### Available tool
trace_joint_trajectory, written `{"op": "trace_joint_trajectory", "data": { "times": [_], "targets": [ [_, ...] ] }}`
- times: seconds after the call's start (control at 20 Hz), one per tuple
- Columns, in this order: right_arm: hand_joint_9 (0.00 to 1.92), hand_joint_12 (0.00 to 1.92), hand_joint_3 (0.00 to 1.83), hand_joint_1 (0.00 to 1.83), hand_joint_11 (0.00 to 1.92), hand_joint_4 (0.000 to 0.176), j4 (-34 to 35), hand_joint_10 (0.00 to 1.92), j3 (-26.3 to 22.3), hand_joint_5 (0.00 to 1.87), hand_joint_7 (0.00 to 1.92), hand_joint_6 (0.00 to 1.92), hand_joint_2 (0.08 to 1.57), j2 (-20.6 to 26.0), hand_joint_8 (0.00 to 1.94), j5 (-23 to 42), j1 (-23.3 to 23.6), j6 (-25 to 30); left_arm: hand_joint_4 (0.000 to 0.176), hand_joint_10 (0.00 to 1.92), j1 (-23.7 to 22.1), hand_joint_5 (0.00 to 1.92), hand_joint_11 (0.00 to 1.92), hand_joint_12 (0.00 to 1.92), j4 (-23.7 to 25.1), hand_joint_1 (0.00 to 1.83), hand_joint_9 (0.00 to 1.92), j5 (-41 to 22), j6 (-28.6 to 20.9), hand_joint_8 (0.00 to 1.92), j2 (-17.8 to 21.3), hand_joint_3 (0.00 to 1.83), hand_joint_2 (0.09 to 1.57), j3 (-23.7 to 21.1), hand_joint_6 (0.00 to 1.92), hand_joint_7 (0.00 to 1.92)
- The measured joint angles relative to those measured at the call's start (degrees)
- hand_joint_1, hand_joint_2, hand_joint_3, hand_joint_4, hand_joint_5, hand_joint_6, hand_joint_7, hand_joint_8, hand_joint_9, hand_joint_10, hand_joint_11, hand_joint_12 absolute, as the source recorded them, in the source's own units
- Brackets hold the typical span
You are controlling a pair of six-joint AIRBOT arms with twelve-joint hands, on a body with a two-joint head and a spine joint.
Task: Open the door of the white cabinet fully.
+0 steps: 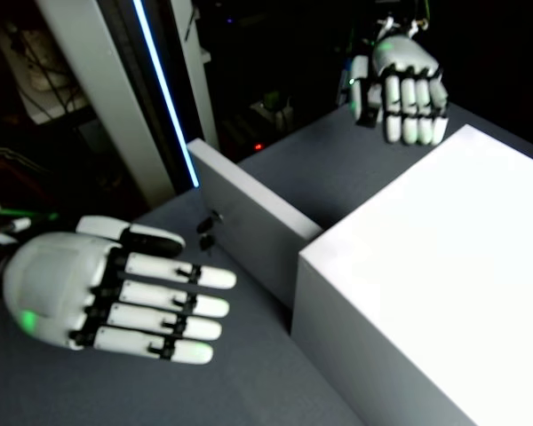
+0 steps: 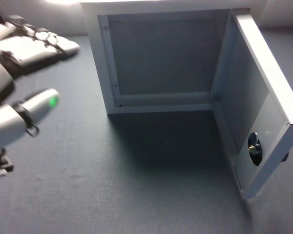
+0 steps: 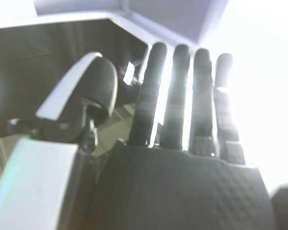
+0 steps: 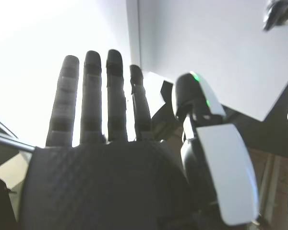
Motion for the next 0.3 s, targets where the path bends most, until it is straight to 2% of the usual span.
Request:
{"op": "trace_joint_trajectory", "data": {
  "times": [0.05,0.1,0.15,0.25,0.3],
  "targets": [
    [0.43,0.07,0.01,0.69,0.4,0.013,0.52,0.01,-0.2,0.36,0.43,0.0,1.39,0.0,0.0,0.83,-0.02,0.0,0.0,0.0,0.46,0.33,0.0,0.8,-1.44,0.01,0.31,-1.09,0.22,0.0,-0.02,0.12,1.57,0.0,0.01,0.34],
    [0.41,0.05,0.0,0.71,0.46,0.0,0.87,0.0,-0.37,0.36,0.38,0.0,1.4,0.0,0.0,2.16,-0.02,0.0,0.0,0.01,0.9,0.29,0.0,0.63,-2.56,0.0,0.24,-2.03,0.28,0.01,-0.02,0.09,1.57,0.0,0.01,0.29],
    [0.44,0.04,0.0,0.93,0.5,0.0,1.16,0.01,-0.48,0.35,0.39,0.0,1.43,0.04,0.0,3.67,-0.02,0.02,0.0,0.02,1.11,0.23,0.0,0.37,-2.91,0.09,0.17,-2.99,0.39,0.01,-0.15,0.04,1.53,0.0,0.01,0.22],
    [0.42,0.03,0.0,1.0,0.49,0.0,1.64,0.0,-0.66,0.35,0.39,0.0,1.42,0.2,0.0,6.54,-0.02,0.0,0.0,0.01,1.11,0.2,0.0,0.34,-3.13,0.05,0.16,-4.7,0.39,0.0,-0.85,0.01,1.5,0.11,0.0,0.19],
    [0.45,0.01,0.0,0.97,0.46,0.0,2.12,0.01,-1.01,0.35,0.42,0.0,1.43,0.39,0.01,8.02,-0.02,0.0,0.0,0.01,1.2,0.18,0.0,0.33,-3.13,0.12,0.16,-5.22,0.39,0.0,-0.94,0.0,1.47,0.11,0.0,0.19]
  ]
}}
